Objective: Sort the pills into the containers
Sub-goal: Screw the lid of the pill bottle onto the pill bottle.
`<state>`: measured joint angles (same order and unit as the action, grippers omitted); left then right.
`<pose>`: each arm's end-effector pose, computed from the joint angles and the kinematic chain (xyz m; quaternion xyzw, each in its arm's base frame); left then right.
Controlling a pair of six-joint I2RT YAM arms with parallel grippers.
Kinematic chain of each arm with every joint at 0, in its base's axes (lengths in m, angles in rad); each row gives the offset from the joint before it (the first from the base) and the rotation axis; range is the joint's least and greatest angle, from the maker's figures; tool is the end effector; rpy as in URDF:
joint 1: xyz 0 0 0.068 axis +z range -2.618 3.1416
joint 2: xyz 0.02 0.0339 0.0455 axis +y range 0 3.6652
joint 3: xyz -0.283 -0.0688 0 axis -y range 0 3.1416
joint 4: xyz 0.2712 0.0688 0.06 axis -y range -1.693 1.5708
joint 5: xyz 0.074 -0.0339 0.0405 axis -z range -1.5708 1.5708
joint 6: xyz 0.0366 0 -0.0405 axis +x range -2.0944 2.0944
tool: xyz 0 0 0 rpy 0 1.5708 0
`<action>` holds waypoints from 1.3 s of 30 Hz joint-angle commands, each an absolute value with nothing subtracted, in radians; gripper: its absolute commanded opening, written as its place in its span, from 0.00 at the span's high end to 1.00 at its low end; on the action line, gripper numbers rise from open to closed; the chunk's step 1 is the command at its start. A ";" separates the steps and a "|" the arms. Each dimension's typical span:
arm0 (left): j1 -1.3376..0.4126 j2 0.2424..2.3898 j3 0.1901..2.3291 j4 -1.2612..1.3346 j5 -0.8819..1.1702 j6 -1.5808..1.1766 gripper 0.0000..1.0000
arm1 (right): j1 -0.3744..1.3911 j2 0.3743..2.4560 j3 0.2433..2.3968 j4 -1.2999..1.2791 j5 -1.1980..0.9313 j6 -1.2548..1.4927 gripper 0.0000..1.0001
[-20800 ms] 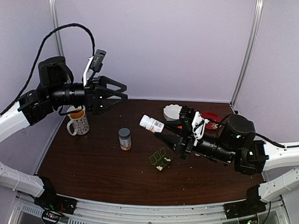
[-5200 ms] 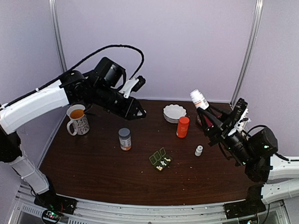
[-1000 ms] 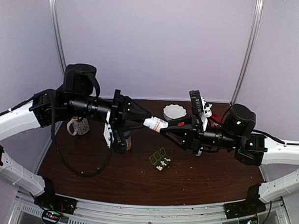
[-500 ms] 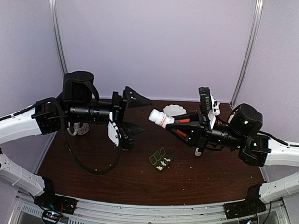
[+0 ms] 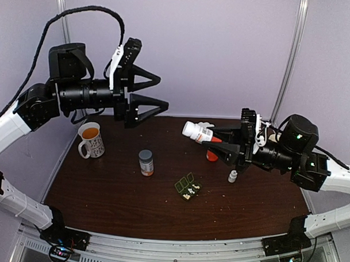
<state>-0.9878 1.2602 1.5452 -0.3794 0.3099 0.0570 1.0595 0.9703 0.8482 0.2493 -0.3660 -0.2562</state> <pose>0.1477 -0.2443 0.5065 0.4547 0.5815 -0.4004 0.5429 0.1079 0.2191 0.3872 -0.5053 0.4306 0.3992 0.6323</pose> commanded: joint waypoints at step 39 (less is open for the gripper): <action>-0.830 1.332 1.324 -0.277 0.810 -0.818 0.21 | 1.148 1.146 0.939 0.309 -0.095 -0.708 1.00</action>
<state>-0.8284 1.3262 1.3296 -0.2661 0.8074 -0.8352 1.1435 1.1530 0.9142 0.2592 -0.1043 -0.7185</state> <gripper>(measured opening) 0.772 0.314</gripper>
